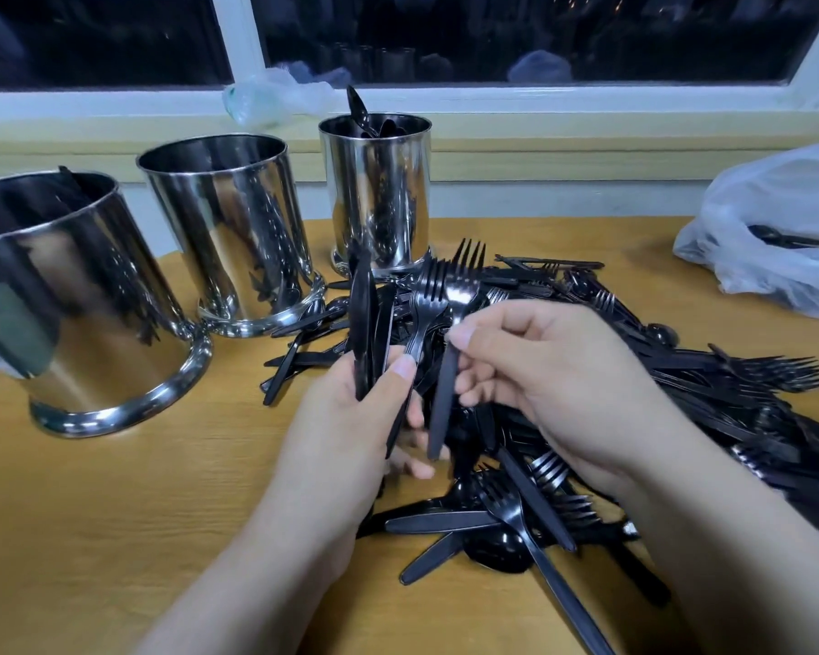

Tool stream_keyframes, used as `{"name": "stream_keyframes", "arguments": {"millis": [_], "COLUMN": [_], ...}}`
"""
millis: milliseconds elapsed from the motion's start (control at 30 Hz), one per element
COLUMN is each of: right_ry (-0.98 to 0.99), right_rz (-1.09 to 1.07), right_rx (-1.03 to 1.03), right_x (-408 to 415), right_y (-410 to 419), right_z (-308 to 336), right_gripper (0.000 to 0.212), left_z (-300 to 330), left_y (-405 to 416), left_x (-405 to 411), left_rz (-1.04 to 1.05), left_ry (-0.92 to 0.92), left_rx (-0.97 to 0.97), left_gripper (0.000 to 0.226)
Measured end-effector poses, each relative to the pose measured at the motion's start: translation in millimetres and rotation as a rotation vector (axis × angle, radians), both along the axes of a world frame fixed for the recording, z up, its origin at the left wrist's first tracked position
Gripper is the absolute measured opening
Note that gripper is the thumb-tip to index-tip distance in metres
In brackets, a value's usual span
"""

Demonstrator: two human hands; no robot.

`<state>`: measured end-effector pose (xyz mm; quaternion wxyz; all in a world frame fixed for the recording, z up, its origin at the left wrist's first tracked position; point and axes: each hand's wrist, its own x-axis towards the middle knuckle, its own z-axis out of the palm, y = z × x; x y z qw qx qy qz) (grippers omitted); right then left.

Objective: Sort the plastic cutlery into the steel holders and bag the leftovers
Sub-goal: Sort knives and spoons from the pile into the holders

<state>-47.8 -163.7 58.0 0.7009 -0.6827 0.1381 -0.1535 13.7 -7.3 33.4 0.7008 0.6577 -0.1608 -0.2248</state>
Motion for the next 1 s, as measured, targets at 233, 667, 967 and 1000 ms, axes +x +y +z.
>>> {"name": "stream_keyframes", "arguments": {"millis": [233,667,967,1000], "right_ry": [0.075,0.112,0.541,0.559], "right_rz": [-0.027,-0.09,0.298,0.318], "right_rx": [-0.051,-0.494,-1.117,-1.149], "right_x": [8,2,-38,-41], "right_y": [11,11,-1,1], "right_z": [-6,0,17,17], "right_gripper": [0.015,0.021,0.024,0.026], "left_z": [2,-6,-13,-12], "left_y": [1,2,6,6], "left_x": [-2,-1,3,2], "left_rz": [0.0,-0.103,-0.073,-0.075], "left_ry": [0.029,-0.068,-0.071,-0.074], "left_rx": [-0.014,0.024,0.027,0.027], "left_gripper": [0.019,0.022,0.031,0.031]}}
